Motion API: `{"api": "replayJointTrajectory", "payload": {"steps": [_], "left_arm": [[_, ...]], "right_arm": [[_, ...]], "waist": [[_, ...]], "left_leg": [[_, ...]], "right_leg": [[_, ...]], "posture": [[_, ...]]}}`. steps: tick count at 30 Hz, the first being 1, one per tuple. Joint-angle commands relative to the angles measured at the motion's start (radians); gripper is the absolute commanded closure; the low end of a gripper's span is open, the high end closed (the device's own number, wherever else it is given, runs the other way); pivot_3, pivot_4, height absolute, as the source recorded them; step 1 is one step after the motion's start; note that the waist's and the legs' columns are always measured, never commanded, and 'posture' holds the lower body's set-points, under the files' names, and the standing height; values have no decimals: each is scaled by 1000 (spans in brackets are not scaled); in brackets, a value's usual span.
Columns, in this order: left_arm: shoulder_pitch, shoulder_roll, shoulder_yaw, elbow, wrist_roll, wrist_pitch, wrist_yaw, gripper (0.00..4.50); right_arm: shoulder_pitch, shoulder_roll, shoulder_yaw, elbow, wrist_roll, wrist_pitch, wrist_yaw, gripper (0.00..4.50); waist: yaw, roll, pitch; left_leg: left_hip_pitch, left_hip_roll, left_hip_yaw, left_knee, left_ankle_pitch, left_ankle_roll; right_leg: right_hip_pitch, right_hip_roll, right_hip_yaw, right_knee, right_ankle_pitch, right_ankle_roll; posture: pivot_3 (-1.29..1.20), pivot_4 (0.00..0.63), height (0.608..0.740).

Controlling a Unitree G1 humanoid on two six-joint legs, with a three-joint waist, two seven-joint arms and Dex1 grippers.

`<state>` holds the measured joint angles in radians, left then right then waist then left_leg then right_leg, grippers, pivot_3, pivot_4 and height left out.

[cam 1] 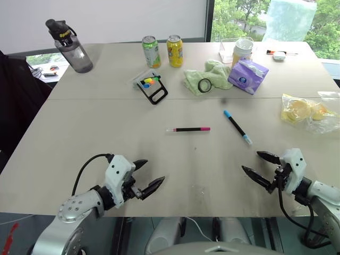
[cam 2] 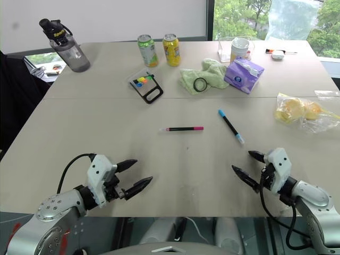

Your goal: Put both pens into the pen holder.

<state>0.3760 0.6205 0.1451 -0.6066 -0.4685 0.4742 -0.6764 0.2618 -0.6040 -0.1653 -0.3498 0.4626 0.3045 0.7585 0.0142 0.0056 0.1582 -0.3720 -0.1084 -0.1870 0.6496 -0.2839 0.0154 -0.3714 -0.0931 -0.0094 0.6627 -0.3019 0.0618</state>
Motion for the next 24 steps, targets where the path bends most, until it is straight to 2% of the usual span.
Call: {"api": "replayJointTrajectory", "payload": {"steps": [1, 19, 24], "left_arm": [[-5, 7, -1, -11, 11, -30, -14, 0], [-43, 6, -3, 18, 13, -33, -43, 0], [-53, 12, -4, 19, 16, -29, -48, 0]], "right_arm": [[3, -13, -19, -10, -11, -28, 17, 24], [-11, 7, -26, 5, -27, -44, -4, 24], [-78, 22, -15, 42, -70, -36, -64, 24]], "waist": [[0, 0, 0], [-1, 0, 0], [-2, 0, 0]], "left_leg": [[0, 0, 0, 0, 0, 0], [0, 1, 2, 0, 0, 0], [0, 1, 2, 0, 0, 0]], "right_leg": [[0, 0, 0, 0, 0, 0], [-1, 0, 1, 1, 0, 0], [-1, 1, 2, 1, 0, 0]], "posture": [[0, 150, 740], [0, 150, 740], [0, 150, 740]]}}
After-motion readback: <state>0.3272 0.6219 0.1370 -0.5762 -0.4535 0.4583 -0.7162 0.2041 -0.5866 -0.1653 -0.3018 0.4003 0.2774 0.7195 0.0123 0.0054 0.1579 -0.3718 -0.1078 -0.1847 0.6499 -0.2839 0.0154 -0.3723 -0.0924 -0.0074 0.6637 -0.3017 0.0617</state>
